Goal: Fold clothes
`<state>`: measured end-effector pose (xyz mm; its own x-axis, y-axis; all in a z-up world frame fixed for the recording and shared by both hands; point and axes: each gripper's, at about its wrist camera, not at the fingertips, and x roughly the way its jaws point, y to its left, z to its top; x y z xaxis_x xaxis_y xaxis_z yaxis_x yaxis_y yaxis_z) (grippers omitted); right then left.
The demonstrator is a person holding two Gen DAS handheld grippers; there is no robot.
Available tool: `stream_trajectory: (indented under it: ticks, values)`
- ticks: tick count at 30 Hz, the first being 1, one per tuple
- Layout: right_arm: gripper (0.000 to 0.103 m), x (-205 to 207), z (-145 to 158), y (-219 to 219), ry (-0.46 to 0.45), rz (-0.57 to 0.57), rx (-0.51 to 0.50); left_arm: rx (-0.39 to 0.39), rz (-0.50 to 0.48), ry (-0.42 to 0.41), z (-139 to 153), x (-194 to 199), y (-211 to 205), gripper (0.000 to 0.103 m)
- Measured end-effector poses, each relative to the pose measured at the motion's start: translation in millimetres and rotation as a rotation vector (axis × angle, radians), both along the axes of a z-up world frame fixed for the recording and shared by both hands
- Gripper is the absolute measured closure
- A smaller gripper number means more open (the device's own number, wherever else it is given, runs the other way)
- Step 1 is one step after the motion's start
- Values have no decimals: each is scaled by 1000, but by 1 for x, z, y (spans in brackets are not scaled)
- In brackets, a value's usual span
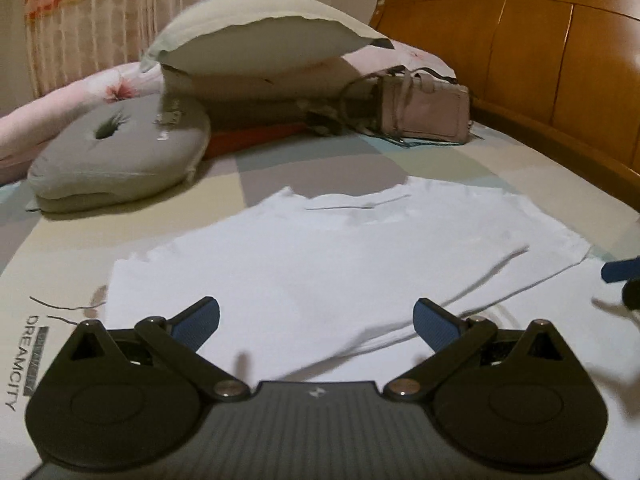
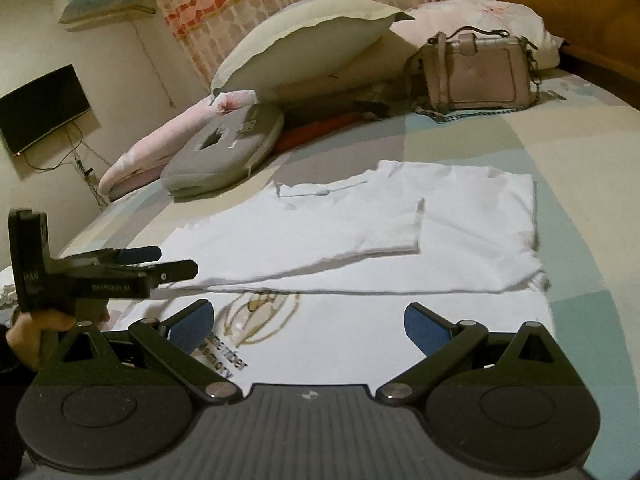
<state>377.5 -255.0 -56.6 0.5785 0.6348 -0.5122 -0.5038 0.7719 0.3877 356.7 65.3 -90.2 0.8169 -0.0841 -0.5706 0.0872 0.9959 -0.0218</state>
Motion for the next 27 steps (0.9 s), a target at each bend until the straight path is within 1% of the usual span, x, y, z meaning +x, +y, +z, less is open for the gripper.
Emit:
stream_trajectory:
  ticks: [1, 2, 4, 6, 7, 9, 11, 13, 14, 16, 19, 21, 23, 27]
  values:
    - [0, 0, 0, 5, -7, 4, -3, -12, 5, -1, -3, 1, 7, 1]
    - [0, 1, -1, 12, -11, 7, -9, -52, 16, 16, -7, 2, 16, 1]
    - [0, 4, -2, 25, -12, 13, -20, -131, 45, 62, -18, 2, 37, 1]
    - [0, 7, -4, 37, -5, 23, -32, -180, 78, 107, -30, 1, 57, 1]
    - [0, 8, -6, 42, 0, 33, -40, -208, 65, 98, -31, -2, 65, 1]
    - [0, 9, -9, 51, 1, 47, -55, -255, 62, 80, -24, -6, 74, 1]
    - [0, 8, -11, 57, 0, 61, -65, -268, 65, 39, -11, 0, 80, 1]
    - [0, 7, -12, 61, -2, 67, -68, -261, 62, -8, -1, 14, 88, 1]
    - [0, 7, -13, 63, -2, 69, -73, -275, 73, -1, -2, 25, 93, 1]
    - [0, 8, -14, 67, -1, 72, -85, -353, 86, 62, -12, 52, 107, 1]
    - [0, 10, -16, 71, 3, 71, -97, -373, 195, 85, -32, 70, 125, 2]
    - [0, 10, -17, 71, 6, 70, -97, -339, 278, 48, -31, 62, 133, 2]
    - [0, 10, -16, 69, 6, 69, -94, -350, 349, 31, -29, 55, 146, 2]
    - [0, 10, -15, 68, 12, 66, -79, -507, 350, 7, -27, 44, 171, 2]
